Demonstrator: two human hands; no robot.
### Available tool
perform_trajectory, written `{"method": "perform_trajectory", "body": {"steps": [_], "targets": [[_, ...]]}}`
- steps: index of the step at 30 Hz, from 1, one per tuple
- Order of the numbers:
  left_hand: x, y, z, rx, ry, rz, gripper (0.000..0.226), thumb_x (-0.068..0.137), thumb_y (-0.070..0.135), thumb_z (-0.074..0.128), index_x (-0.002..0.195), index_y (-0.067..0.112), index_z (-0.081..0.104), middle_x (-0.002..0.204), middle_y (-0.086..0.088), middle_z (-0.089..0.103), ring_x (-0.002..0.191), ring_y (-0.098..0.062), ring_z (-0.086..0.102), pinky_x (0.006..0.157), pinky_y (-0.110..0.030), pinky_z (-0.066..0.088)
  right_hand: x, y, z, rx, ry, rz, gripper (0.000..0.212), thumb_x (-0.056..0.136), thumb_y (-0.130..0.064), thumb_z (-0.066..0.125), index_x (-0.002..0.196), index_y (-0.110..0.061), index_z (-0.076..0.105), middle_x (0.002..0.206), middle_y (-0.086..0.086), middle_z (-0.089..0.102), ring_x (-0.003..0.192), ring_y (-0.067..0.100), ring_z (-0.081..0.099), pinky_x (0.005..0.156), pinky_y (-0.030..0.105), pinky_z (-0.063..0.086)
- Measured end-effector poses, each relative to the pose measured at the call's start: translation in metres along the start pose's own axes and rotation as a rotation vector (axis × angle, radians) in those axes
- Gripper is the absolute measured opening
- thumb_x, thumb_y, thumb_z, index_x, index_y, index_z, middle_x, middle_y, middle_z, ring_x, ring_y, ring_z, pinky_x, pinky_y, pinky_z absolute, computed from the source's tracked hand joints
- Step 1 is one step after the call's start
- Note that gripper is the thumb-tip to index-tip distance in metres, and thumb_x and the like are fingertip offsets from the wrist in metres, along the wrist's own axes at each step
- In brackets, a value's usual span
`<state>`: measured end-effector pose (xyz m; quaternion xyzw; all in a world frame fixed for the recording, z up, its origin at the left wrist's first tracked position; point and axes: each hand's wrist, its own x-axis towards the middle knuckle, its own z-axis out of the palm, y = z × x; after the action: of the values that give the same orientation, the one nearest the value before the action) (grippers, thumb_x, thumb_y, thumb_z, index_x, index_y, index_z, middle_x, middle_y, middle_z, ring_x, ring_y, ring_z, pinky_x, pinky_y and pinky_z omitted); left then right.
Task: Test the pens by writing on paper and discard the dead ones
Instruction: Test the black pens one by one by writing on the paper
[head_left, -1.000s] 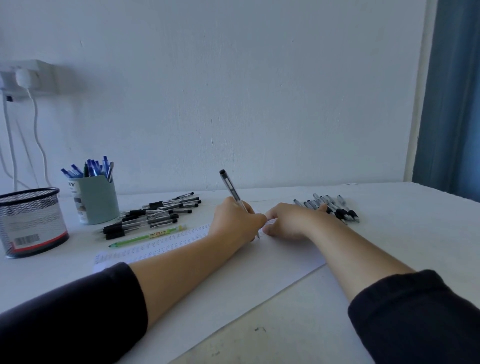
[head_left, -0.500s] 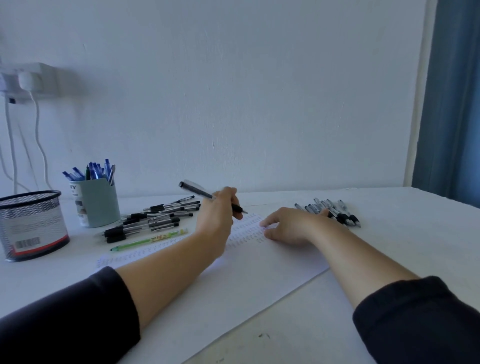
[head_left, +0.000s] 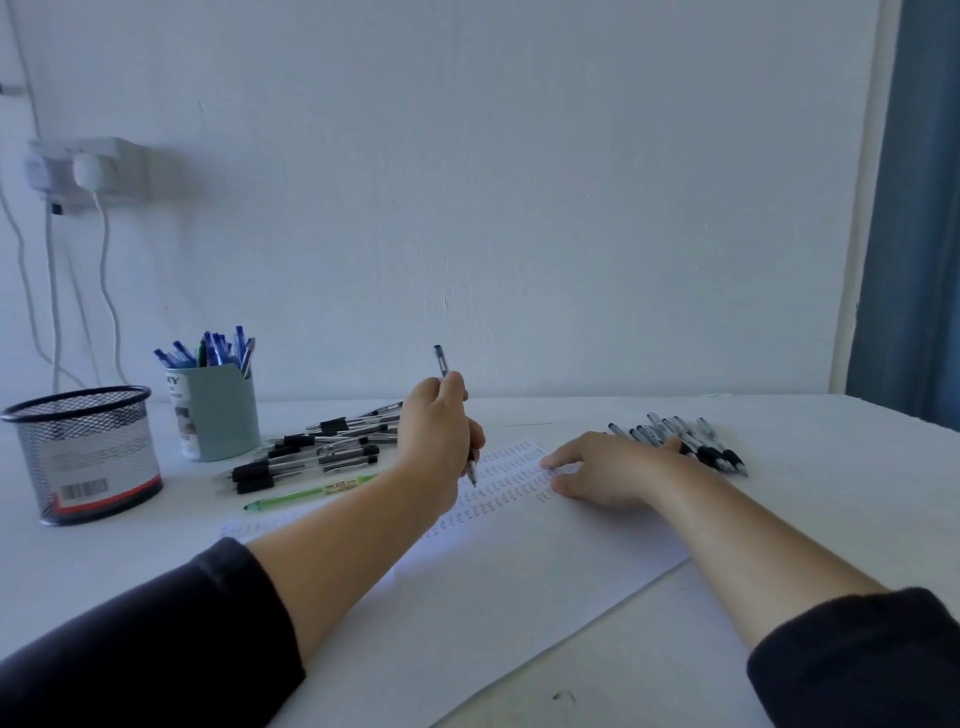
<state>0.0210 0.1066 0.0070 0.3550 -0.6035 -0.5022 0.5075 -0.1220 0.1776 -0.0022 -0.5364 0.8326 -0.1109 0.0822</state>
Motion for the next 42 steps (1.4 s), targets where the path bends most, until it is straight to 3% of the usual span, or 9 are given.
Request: {"method": "perform_trajectory", "body": {"steps": [9, 15, 18, 20, 22, 25, 28, 33, 42], "targets": [[0.003, -0.001, 0.000, -0.017, 0.032, -0.011, 0.023, 0.096, 0.019, 0.044, 0.075, 0.010, 0.046, 0.057, -0.004, 0.038, 0.047, -0.015, 0.030, 0.045, -0.024, 0.024, 0.001, 0.000, 0.000, 0.004, -0.003, -0.004, 0.037, 0.096, -0.049, 0.043, 0.132, -0.049, 0.045, 0.151, -0.016, 0.033, 0.146, 0.018, 0.016, 0.109, 0.066, -0.010], [0.009, -0.007, -0.001, 0.042, 0.061, 0.000, 0.013, 0.095, 0.019, 0.049, 0.084, 0.014, 0.052, 0.062, -0.002, 0.028, 0.054, -0.015, 0.022, 0.054, -0.028, 0.019, 0.002, 0.000, 0.001, 0.039, 0.032, -0.011, 0.035, 0.095, -0.046, 0.046, 0.130, -0.045, 0.049, 0.149, -0.013, 0.038, 0.144, 0.020, 0.022, 0.109, 0.065, -0.010], [0.010, -0.009, 0.000, 0.045, 0.052, -0.011, 0.023, 0.096, 0.018, 0.047, 0.077, 0.008, 0.054, 0.064, -0.005, 0.046, 0.054, -0.016, 0.032, 0.052, -0.028, 0.026, 0.002, -0.003, -0.001, 0.264, 0.094, -0.139, 0.024, 0.099, -0.035, 0.044, 0.114, -0.028, 0.061, 0.134, -0.004, 0.055, 0.130, 0.024, 0.045, 0.113, 0.052, 0.021], [0.007, -0.008, 0.001, 0.032, 0.033, -0.018, 0.026, 0.097, 0.016, 0.046, 0.075, 0.006, 0.057, 0.069, -0.006, 0.055, 0.057, -0.016, 0.042, 0.053, -0.028, 0.035, 0.000, -0.010, -0.003, 0.462, 0.155, -0.240, 0.027, 0.100, -0.028, 0.042, 0.108, -0.015, 0.064, 0.112, 0.002, 0.067, 0.107, 0.028, 0.059, 0.084, 0.031, 0.041], [0.005, -0.007, 0.001, -0.016, -0.007, -0.017, 0.022, 0.097, 0.014, 0.046, 0.080, 0.007, 0.060, 0.068, -0.005, 0.057, 0.057, -0.016, 0.046, 0.052, -0.026, 0.038, -0.001, -0.015, -0.004, 0.508, 0.193, -0.290, 0.019, 0.098, -0.027, 0.046, 0.104, -0.018, 0.062, 0.092, 0.000, 0.069, 0.081, 0.023, 0.060, 0.064, 0.026, 0.038], [0.003, -0.006, 0.002, -0.075, -0.088, -0.033, 0.018, 0.098, 0.014, 0.046, 0.095, 0.007, 0.062, 0.066, -0.006, 0.059, 0.055, -0.016, 0.048, 0.050, -0.026, 0.039, 0.003, -0.015, -0.003, 0.399, 0.244, -0.285, 0.008, 0.092, -0.027, 0.058, 0.086, -0.030, 0.061, 0.079, -0.005, 0.063, 0.069, 0.014, 0.055, 0.064, 0.027, 0.041], [-0.001, -0.008, 0.003, 0.010, -0.162, -0.055, 0.016, 0.100, 0.020, 0.045, 0.091, 0.017, 0.058, 0.070, -0.006, 0.061, 0.056, -0.015, 0.049, 0.049, -0.025, 0.038, 0.004, -0.008, -0.006, 0.327, 0.385, -0.152, 0.011, 0.090, -0.030, 0.059, 0.080, -0.030, 0.060, 0.083, -0.008, 0.061, 0.085, 0.019, 0.055, 0.087, 0.037, 0.039], [-0.001, -0.012, 0.005, 0.104, -0.216, -0.039, 0.011, 0.098, 0.018, 0.047, 0.096, 0.021, 0.057, 0.073, -0.006, 0.061, 0.055, -0.016, 0.049, 0.048, -0.024, 0.035, 0.008, 0.023, -0.017, 0.172, 0.606, 0.348, 0.011, 0.090, -0.023, 0.054, 0.096, -0.019, 0.063, 0.096, 0.004, 0.063, 0.106, 0.028, 0.053, 0.092, 0.040, 0.029], [0.001, -0.014, 0.005, 0.163, -0.233, -0.036, 0.015, 0.097, 0.013, 0.047, 0.099, 0.013, 0.062, 0.068, -0.004, 0.060, 0.052, -0.014, 0.049, 0.046, -0.023, 0.036, 0.001, 0.051, -0.016, 0.142, 0.521, 0.697, 0.009, 0.085, -0.009, 0.051, 0.090, -0.015, 0.047, 0.093, 0.008, 0.047, 0.116, 0.031, 0.043, 0.104, 0.042, 0.024]]}}
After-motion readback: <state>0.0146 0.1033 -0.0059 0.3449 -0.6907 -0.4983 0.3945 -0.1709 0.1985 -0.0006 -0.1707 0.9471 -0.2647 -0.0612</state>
